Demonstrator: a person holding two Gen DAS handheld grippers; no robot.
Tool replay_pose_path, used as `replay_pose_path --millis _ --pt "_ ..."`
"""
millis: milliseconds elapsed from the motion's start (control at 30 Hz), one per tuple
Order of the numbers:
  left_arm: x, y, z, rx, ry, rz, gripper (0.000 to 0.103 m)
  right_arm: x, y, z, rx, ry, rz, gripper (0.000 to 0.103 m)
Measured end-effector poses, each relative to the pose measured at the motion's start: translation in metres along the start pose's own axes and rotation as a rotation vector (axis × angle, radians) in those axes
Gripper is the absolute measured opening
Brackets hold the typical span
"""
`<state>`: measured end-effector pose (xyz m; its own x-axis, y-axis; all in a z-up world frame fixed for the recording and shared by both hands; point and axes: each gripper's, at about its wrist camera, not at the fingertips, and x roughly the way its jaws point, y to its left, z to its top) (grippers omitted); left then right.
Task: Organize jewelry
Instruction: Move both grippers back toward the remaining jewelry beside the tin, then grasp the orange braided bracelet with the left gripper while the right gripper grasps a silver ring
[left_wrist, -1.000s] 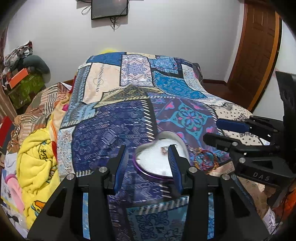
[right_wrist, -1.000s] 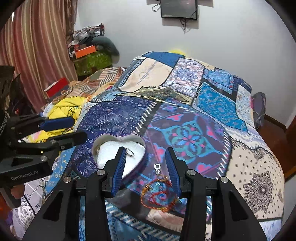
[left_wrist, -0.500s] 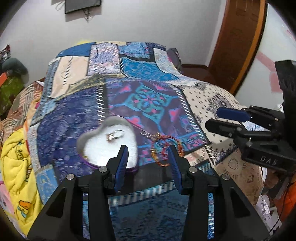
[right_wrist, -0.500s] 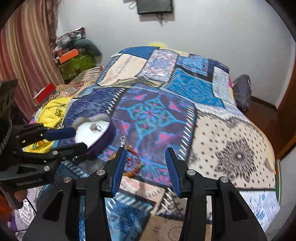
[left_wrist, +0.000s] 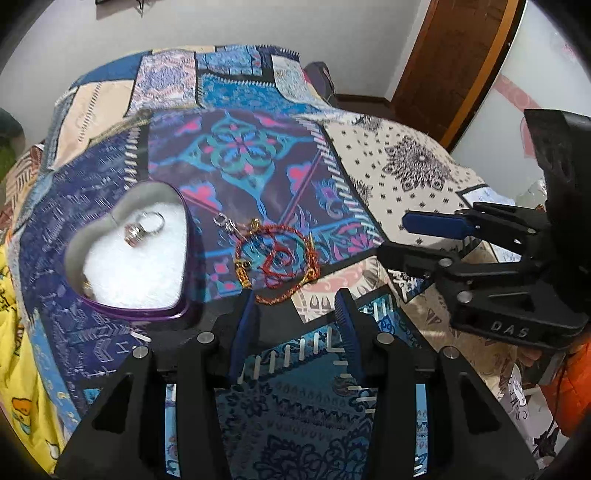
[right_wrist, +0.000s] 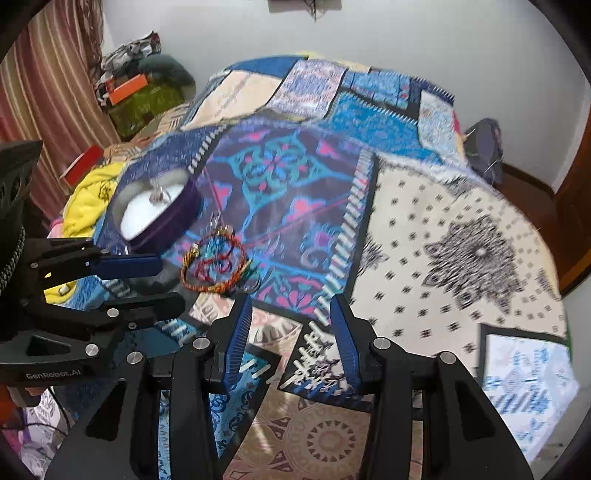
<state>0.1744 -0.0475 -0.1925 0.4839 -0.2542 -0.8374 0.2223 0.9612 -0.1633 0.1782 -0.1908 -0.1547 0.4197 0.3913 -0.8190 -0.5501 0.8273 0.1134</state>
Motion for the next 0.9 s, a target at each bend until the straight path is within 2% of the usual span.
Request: replay_pose_path --millis 67,200,533,733,900 --pt "0.003 0.002 -0.002 -0.004 0.009 -0.002 0.043 0.008 -0.001 -0.001 -0.008 0.024 -0.002 0.04" --pt "0.007 0.007 -0.003 -0.017 0.019 -0.004 0.043 0.02 -0.002 0.0 -0.023 0.064 0.052 0.04" --pt "0.011 0.014 0.0 -0.016 0.013 0.031 0.043 0.036 0.018 0.011 -0.125 0.068 0.074 0.04" --pt "0.011 0.021 0.0 -0.033 0.016 0.02 0.043 0.041 0.022 0.016 -0.156 0.05 0.09 0.024" --pt "0.009 0.023 0.0 -0.034 0.011 0.028 0.043 0.044 0.03 0.018 -0.179 0.034 0.113 0.019"
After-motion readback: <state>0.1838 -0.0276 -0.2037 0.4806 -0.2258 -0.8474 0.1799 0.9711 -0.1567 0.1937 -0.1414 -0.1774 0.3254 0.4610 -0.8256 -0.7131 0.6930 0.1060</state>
